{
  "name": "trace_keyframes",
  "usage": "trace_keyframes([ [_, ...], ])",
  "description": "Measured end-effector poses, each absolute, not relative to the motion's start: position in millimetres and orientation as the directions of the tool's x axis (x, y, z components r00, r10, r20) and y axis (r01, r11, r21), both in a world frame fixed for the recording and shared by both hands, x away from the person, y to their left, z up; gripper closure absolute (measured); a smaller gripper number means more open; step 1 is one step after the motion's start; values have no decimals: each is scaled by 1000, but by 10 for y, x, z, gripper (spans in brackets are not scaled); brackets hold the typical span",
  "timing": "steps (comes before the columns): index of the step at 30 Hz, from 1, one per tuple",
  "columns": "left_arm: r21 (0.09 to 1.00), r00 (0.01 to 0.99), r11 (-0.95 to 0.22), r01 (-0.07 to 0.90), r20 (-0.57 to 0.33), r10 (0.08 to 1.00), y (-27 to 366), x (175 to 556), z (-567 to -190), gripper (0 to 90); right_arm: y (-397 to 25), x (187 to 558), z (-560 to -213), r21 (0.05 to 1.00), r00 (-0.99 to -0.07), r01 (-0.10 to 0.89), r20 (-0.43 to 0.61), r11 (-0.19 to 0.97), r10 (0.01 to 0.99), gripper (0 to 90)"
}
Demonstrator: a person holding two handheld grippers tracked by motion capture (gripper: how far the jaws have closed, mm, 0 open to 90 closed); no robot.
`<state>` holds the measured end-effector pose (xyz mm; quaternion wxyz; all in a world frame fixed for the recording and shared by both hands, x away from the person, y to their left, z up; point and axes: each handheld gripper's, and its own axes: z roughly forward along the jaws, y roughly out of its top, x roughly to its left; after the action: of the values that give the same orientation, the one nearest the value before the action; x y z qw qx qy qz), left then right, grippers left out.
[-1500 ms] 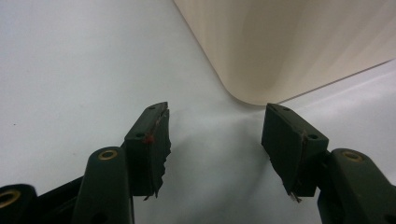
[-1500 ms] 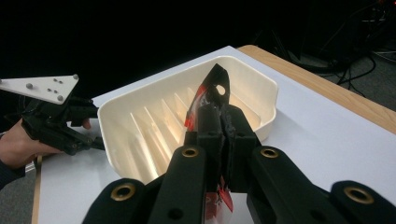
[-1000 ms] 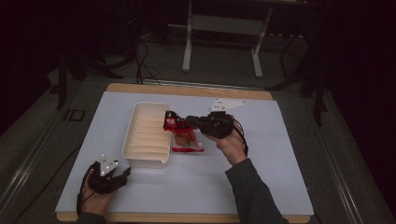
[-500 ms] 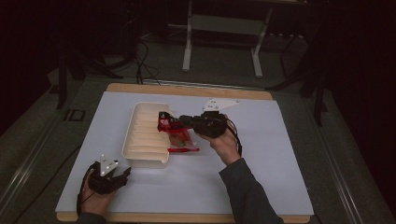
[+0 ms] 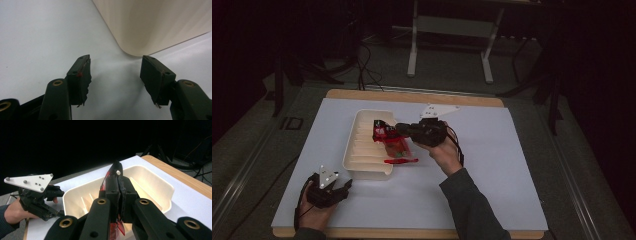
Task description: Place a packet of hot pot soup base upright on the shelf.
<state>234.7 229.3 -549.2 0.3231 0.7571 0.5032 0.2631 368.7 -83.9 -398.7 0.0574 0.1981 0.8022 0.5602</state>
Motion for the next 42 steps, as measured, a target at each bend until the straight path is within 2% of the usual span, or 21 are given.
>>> trace_keyframes([
  [42, 762, 354, -279, 584, 69, 933, 2290, 2331, -5489, 416, -164, 3643, -4259, 917, -941, 260, 170, 303, 293, 871],
])
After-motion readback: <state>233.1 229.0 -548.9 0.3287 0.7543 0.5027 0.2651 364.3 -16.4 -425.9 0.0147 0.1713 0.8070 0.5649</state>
